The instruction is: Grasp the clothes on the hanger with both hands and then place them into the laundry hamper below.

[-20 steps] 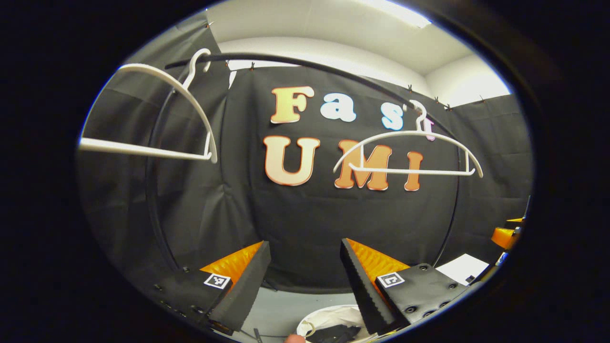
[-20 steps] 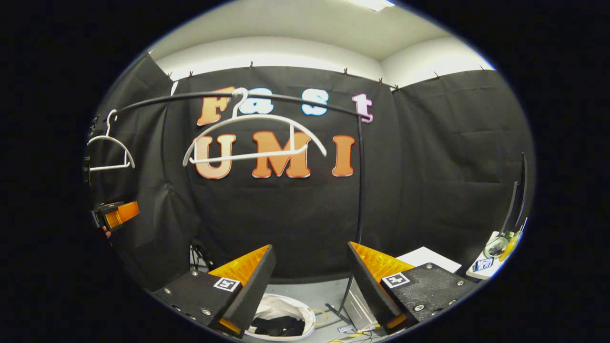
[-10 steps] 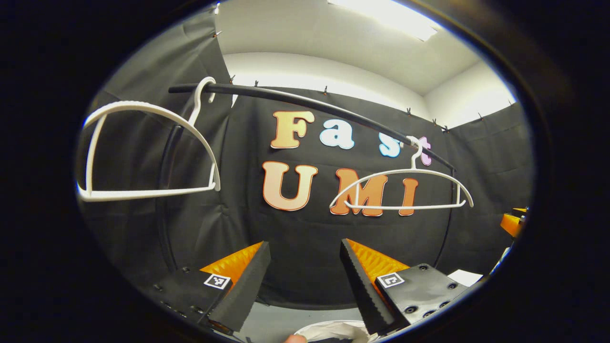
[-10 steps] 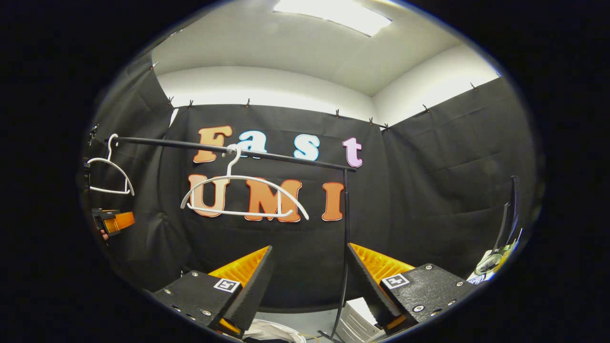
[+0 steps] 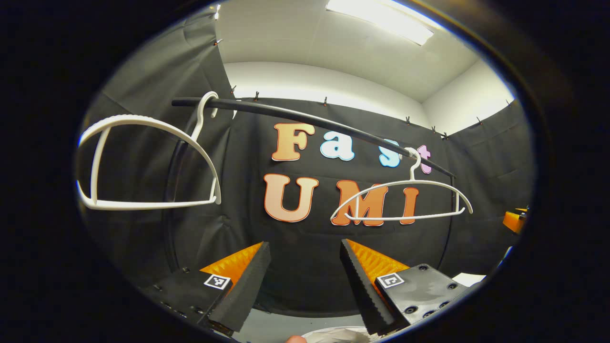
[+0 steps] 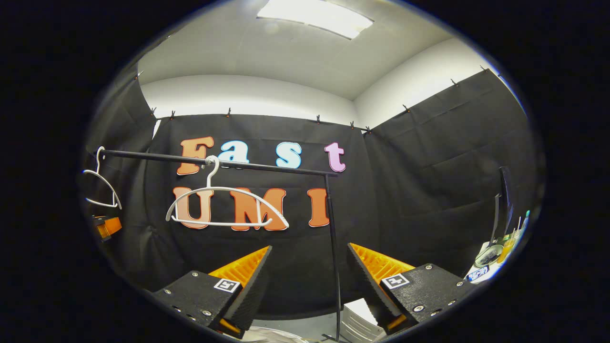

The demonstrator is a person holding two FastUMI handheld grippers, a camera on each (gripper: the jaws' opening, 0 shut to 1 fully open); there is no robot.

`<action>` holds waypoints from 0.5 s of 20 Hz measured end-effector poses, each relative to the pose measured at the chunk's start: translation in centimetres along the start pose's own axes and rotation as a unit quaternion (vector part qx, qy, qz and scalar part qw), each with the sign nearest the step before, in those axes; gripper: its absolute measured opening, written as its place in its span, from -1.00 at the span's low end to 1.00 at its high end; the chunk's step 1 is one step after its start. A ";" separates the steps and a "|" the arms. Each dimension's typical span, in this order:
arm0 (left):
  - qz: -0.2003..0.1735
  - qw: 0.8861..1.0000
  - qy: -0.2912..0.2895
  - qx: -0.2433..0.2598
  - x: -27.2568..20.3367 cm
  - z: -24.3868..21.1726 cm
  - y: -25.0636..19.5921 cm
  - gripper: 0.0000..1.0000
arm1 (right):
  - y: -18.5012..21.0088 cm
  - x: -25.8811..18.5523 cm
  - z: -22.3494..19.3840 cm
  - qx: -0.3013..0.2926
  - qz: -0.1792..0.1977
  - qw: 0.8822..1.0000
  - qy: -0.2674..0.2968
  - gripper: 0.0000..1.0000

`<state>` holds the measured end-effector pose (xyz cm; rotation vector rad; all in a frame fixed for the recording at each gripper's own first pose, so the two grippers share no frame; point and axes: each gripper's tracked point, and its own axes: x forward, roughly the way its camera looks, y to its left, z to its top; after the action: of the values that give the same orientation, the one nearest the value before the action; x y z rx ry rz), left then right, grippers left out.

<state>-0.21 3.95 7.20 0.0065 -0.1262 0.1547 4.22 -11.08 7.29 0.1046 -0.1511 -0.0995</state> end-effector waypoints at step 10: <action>-0.008 1.000 0.013 -0.006 0.1 -0.9 -0.3 0.87 | 1.4 0.2 -1.0 -0.006 0.011 1.000 0.013 1.00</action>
<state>0.04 3.67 6.30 -0.0070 -0.1020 0.1386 4.74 -9.64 6.52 0.0921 -0.1261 -0.0763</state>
